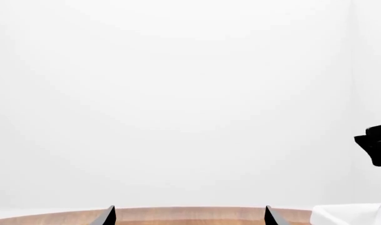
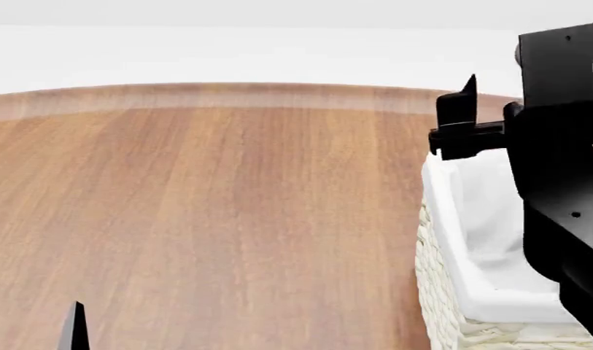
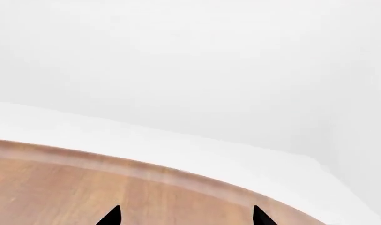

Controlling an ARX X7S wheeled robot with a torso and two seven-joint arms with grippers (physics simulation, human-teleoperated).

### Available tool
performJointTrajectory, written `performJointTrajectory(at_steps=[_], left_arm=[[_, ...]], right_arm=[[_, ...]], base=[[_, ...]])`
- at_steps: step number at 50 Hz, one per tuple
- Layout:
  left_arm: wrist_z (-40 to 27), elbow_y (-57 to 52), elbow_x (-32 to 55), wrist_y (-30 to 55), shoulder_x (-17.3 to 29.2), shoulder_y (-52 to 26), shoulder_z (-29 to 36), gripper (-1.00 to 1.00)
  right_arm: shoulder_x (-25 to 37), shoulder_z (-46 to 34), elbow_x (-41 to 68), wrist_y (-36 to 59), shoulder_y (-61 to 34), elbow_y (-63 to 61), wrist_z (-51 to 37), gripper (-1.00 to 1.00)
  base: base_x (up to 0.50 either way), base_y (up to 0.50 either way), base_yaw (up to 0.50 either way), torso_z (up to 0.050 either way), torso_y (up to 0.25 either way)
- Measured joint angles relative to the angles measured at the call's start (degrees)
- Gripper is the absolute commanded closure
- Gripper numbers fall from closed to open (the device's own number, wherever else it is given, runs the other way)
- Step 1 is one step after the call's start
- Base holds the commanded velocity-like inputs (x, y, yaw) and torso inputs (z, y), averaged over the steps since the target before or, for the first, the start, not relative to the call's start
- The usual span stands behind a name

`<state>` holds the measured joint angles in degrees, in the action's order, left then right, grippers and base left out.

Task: Pick up the cream cheese box, and put it in the basket.

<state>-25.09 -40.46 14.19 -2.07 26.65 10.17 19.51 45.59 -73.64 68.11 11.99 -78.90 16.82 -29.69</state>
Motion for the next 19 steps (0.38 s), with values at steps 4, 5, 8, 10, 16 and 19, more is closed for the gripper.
performJointTrajectory(at_steps=[4,5,8,10,16,19], left_arm=[[-0.04,0.08,0.0,-0.07,0.01,-0.06,0.03,-1.0],[-0.04,0.1,0.0,-0.1,0.01,-0.07,0.05,-1.0],[-0.03,0.23,-0.04,-0.27,-0.01,-0.08,0.11,-1.0],[-0.01,0.36,-0.11,-0.42,-0.05,-0.08,0.2,-1.0],[0.21,0.5,0.11,-1.13,-0.13,0.11,0.49,-1.0],[0.35,0.66,0.45,-1.51,-0.19,0.18,0.58,-1.0]], right_arm=[[3.23,0.43,-1.98,-5.12,4.14,-10.04,-6.2,-1.0],[3.99,0.43,-2.66,-6.21,5.2,-12.43,-7.88,-1.0],[6.06,0.17,-4.88,-9.11,8.24,-19.38,-12.38,-1.0],[7.2,-0.2,-6.61,-10.63,10.1,-23.87,-15.03,-1.0],[9.82,-1.69,-12.14,-12.69,14.68,-35.99,-23.05,-1.0],[10.75,-2.55,-15.1,-12.96,16.63,-41.38,-26.79,-1.0]], base=[[0.0,0.0,0.0,0.0,0.0],[0.0,0.0,0.0,0.0,0.0],[0.0,0.0,0.0,0.0,0.0],[0.0,0.0,0.0,0.0,0.0],[0.0,0.0,0.0,0.0,0.0],[0.0,0.0,0.0,0.0,0.0]])
